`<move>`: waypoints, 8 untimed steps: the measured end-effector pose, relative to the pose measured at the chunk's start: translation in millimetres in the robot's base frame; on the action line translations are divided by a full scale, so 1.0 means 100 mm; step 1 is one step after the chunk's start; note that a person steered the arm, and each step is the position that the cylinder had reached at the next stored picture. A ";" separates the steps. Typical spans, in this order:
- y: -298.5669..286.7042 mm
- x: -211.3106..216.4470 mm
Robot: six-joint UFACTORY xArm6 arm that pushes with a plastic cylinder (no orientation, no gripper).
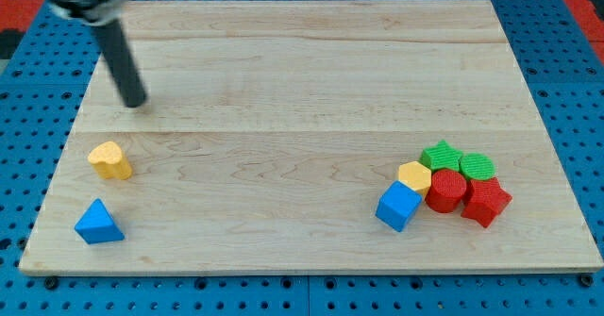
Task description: Move the yellow heart left to the green star
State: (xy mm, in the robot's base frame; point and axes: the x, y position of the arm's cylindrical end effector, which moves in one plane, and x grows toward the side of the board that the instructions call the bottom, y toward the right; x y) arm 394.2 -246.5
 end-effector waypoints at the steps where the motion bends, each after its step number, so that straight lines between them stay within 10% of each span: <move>1: -0.58 0.01; 4: -0.08 1.07; 8: 1.77 0.95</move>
